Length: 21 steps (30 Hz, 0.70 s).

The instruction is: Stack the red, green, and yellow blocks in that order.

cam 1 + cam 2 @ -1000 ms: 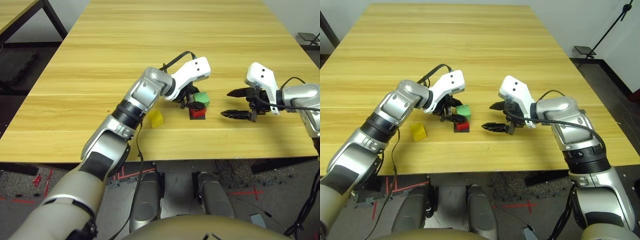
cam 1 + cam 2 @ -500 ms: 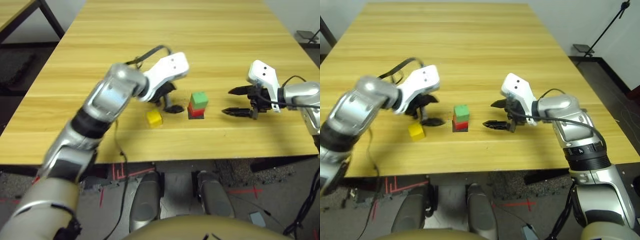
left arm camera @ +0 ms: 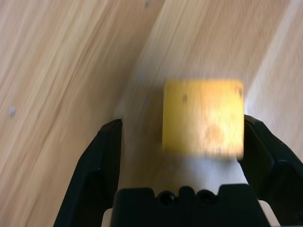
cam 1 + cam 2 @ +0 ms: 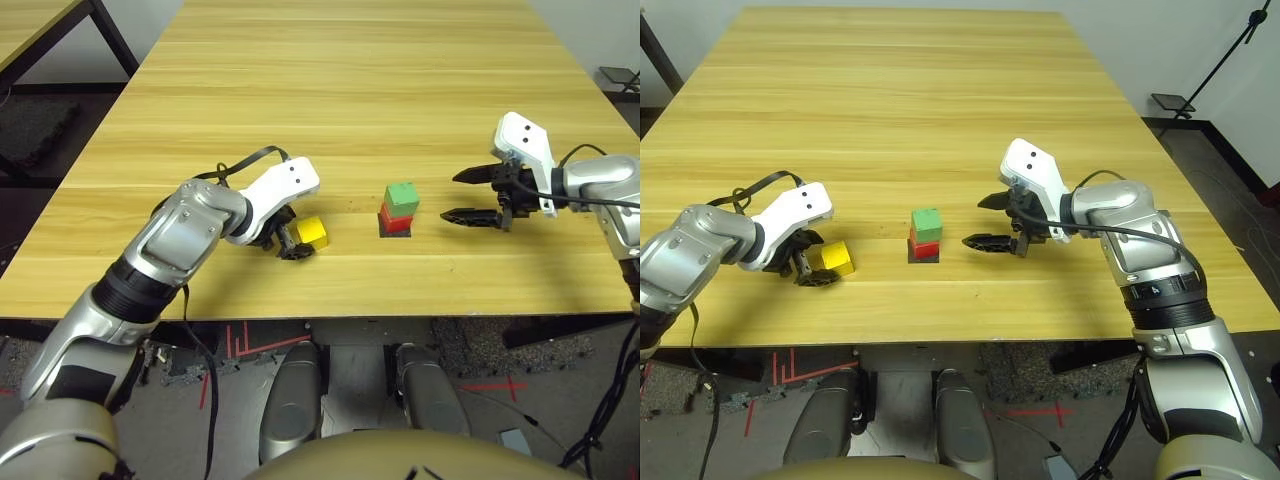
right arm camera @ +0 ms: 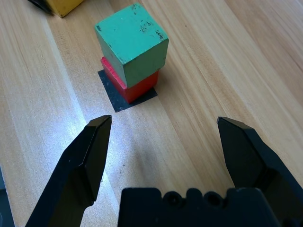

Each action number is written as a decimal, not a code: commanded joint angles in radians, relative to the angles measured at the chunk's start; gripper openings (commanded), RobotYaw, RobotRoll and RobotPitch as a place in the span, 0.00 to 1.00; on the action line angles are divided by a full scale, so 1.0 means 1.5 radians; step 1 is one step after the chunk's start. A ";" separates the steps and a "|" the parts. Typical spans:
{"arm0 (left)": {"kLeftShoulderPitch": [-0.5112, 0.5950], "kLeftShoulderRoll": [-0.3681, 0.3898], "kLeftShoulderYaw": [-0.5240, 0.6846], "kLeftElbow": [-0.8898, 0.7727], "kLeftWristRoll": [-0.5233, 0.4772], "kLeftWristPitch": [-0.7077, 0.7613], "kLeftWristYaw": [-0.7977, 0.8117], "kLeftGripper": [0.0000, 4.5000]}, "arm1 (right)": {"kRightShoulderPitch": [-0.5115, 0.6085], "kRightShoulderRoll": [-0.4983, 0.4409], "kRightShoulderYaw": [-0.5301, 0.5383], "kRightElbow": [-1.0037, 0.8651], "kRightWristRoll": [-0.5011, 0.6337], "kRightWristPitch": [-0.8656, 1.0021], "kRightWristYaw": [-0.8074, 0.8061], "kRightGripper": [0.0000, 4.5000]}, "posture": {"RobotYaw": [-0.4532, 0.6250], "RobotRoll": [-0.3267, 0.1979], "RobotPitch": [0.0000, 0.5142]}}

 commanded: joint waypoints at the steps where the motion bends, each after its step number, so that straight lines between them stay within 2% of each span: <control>1: -0.005 -0.010 0.002 -0.029 -0.019 0.020 0.002 0.71 | 0.006 -0.007 -0.001 -0.012 0.002 0.007 0.000 1.00 | 0.55 0.47 0.19; 4: -0.039 0.009 -0.001 -0.068 -0.044 0.092 -0.014 0.47 | 0.010 -0.010 -0.005 -0.013 0.002 0.009 -0.003 1.00 | 0.54 0.48 0.19; 9: -0.157 0.082 -0.041 -0.097 -0.075 0.143 -0.082 0.47 | 0.015 -0.011 -0.010 -0.016 0.004 0.012 -0.009 1.00 | 0.54 0.49 0.18; 11: -0.212 0.091 -0.054 -0.080 -0.086 0.142 -0.107 0.47 | 0.017 -0.010 -0.010 -0.016 0.005 0.013 -0.012 1.00 | 0.54 0.52 0.18; 15: -0.307 0.054 -0.063 -0.005 -0.091 0.124 -0.125 0.47 | 0.024 -0.007 -0.011 -0.020 0.006 0.015 -0.018 1.00 | 0.54 0.54 0.18; 21: -0.413 -0.071 -0.095 0.177 -0.054 0.049 -0.109 0.47 | 0.044 0.003 -0.015 -0.038 0.012 0.025 -0.034 1.00 | 0.51 0.58 0.17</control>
